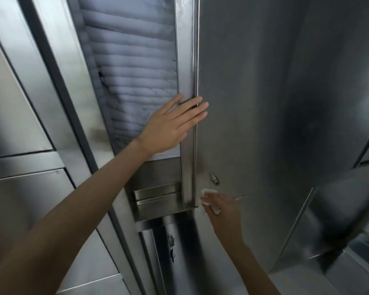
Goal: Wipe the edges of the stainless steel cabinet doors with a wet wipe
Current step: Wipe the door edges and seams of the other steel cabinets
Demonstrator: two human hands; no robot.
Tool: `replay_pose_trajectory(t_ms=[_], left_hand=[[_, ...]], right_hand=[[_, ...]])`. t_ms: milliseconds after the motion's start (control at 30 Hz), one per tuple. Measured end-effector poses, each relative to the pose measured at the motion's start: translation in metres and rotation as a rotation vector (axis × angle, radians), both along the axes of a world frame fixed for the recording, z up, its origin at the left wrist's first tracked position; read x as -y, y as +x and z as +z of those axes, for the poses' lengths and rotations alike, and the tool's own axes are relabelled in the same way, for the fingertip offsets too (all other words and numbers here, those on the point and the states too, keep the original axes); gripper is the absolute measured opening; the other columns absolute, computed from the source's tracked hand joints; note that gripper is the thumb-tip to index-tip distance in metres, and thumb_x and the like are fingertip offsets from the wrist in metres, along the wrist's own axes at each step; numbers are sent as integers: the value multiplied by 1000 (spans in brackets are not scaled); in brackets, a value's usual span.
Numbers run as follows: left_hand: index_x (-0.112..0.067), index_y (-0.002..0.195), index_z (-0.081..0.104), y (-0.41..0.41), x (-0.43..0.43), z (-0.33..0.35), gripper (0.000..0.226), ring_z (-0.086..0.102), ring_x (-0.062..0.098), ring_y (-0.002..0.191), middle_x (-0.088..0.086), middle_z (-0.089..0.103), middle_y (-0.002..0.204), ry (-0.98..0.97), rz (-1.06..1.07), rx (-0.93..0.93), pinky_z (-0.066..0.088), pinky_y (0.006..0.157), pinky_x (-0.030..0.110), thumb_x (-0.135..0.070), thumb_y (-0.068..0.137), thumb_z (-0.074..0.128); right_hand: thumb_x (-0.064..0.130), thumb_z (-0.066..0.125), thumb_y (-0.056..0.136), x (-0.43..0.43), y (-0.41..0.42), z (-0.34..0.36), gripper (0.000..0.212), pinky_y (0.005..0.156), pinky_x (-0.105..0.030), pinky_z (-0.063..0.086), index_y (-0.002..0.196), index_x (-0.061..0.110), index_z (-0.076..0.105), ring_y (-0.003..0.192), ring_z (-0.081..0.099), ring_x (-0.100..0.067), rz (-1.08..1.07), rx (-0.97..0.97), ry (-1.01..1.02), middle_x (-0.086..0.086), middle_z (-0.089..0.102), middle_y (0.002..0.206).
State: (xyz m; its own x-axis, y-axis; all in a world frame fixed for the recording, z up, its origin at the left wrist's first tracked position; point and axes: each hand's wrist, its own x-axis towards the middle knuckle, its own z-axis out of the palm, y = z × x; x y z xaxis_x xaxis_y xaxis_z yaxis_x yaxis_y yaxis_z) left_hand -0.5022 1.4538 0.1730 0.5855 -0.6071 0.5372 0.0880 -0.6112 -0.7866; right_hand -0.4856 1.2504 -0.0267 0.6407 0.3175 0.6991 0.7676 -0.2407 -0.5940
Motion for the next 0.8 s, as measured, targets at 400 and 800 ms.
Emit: replay_pose_trajectory(t_ms=[400, 800], left_hand=[[-7, 147, 37, -66, -28, -15, 61, 28, 26, 145, 9, 33, 155, -88, 232, -21, 17, 120, 46, -20, 89, 47], [-6, 149, 33, -116, -52, -26, 61, 27, 23, 146, 10, 31, 156, -172, 374, 30, 15, 120, 47, -19, 90, 39]], right_hand=[[-8, 81, 65, -30, -27, 5, 27, 72, -23, 49, 83, 10, 75, 79, 64, -15, 259, 9, -35, 1, 71, 87], [-8, 81, 65, -50, -45, 3, 27, 72, -22, 51, 84, 11, 75, 81, 61, -7, 396, -10, -55, 3, 71, 85]])
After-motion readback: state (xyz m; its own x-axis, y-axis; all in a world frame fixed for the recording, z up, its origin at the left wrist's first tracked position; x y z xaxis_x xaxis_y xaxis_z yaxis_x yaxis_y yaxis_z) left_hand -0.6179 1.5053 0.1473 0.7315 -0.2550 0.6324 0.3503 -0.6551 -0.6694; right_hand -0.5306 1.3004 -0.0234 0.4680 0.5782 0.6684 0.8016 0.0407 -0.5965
